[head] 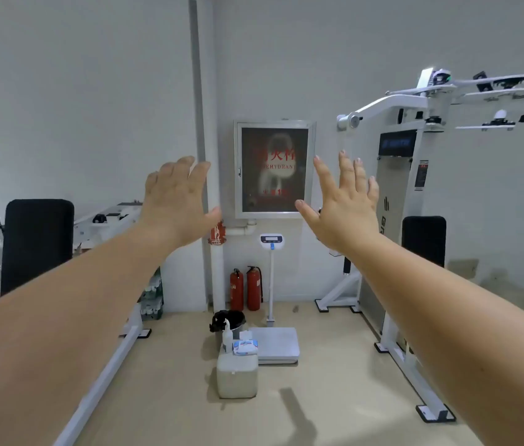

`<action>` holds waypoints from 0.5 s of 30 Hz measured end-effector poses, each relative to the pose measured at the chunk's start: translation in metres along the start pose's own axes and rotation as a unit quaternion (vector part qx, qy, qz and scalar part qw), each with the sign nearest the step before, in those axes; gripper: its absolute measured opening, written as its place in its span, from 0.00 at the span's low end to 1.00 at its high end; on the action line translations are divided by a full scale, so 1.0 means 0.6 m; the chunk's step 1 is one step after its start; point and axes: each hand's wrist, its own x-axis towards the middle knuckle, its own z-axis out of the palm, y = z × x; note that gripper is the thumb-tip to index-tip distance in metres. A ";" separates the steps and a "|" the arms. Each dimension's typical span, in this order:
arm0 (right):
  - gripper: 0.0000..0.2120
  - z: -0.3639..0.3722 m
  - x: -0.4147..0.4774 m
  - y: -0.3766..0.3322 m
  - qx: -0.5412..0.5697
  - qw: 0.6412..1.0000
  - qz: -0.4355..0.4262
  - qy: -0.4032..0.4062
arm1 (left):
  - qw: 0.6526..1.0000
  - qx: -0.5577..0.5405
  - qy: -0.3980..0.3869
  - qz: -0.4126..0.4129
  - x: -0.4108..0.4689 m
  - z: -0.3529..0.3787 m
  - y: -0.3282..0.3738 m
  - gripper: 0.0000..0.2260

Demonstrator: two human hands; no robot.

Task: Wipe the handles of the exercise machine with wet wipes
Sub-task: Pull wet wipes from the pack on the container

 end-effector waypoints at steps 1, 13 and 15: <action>0.37 0.008 0.000 -0.002 -0.009 1.000 0.000 -0.005 | 1.000 0.003 -0.004 0.001 0.002 0.009 -0.002 0.36; 0.35 0.234 0.114 0.082 -0.031 0.996 -0.068 -0.039 | 0.994 0.065 -0.075 0.051 0.114 0.250 0.020 0.34; 0.34 0.289 0.147 0.105 -0.007 0.997 -0.062 -0.051 | 0.994 0.069 -0.077 0.043 0.148 0.301 0.025 0.33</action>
